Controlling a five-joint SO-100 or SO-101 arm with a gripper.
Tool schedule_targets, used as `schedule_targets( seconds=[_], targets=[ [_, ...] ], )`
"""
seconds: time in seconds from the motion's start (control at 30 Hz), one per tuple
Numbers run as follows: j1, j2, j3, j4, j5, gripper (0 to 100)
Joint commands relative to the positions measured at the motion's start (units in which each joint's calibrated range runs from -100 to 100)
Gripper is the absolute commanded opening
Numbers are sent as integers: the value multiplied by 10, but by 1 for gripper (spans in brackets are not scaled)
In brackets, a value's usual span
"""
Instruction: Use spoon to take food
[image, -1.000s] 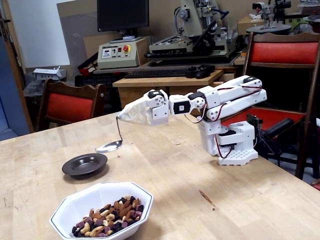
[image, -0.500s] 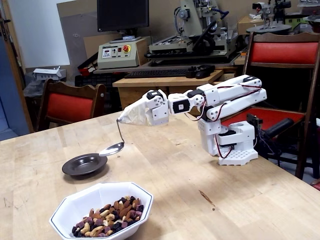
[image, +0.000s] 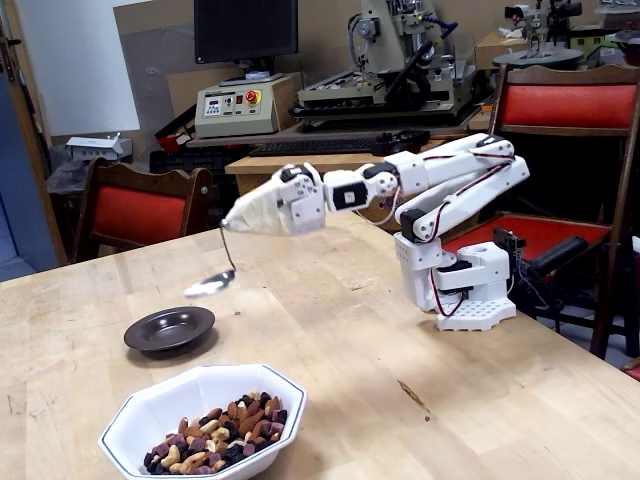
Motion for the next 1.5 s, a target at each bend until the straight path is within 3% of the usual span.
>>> schedule_targets(
  seconds=[0.0, 0.33, 1.47],
  targets=[
    [2, 117, -170, -6, 1, 4],
    [2, 304, -343, -2, 1, 4],
    [-4, 290, -353, 288, 2, 4]
  ],
)
